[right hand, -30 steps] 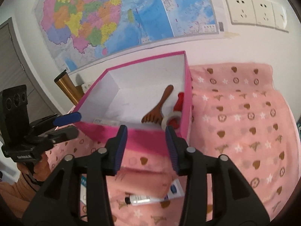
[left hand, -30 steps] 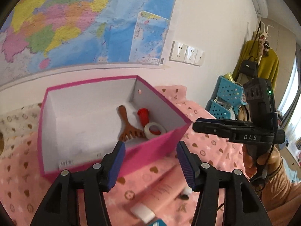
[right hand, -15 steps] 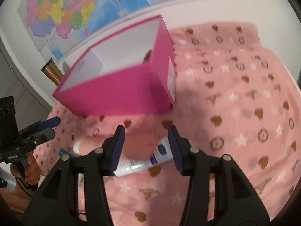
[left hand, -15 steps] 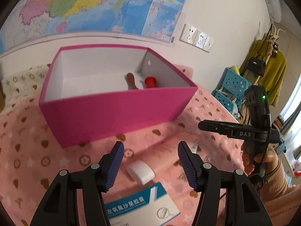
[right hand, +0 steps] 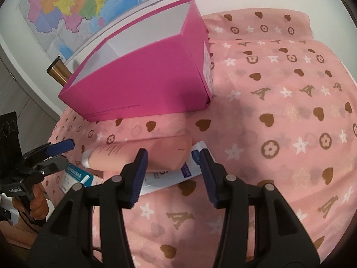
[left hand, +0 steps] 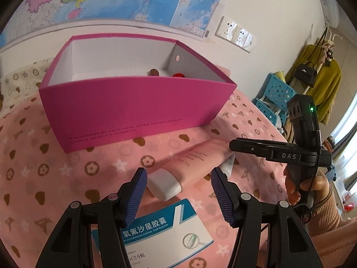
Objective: Organize rigid objects
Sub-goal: 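Move the right gripper to the large pink lotion tube, then close the right gripper around the pink tube's middle and lift it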
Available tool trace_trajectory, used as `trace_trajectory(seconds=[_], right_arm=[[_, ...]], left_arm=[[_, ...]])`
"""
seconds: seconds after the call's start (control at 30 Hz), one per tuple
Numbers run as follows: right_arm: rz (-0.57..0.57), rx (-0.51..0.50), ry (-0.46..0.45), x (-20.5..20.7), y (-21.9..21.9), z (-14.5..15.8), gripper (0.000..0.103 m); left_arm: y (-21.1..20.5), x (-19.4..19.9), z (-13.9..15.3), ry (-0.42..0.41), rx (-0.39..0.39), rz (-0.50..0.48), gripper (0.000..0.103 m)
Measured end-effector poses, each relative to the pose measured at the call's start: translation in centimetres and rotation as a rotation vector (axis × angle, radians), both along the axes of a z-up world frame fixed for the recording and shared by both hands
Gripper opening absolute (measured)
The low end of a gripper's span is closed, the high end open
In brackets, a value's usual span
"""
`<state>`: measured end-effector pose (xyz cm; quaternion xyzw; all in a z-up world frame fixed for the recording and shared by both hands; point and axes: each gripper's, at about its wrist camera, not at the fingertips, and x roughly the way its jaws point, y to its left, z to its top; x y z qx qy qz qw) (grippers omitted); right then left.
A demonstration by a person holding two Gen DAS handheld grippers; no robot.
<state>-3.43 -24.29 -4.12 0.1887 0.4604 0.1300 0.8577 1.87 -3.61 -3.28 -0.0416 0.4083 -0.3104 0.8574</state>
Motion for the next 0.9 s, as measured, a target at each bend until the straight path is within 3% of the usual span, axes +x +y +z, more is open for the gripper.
trace_trajectory(seconds=[0.9], right_arm=[[0.034,-0.004,0.000,0.8,0.8,-0.2,0.051]], left_arm=[[-0.8,0.2,-1.8,0.098,-0.022,-0.013,0.061]])
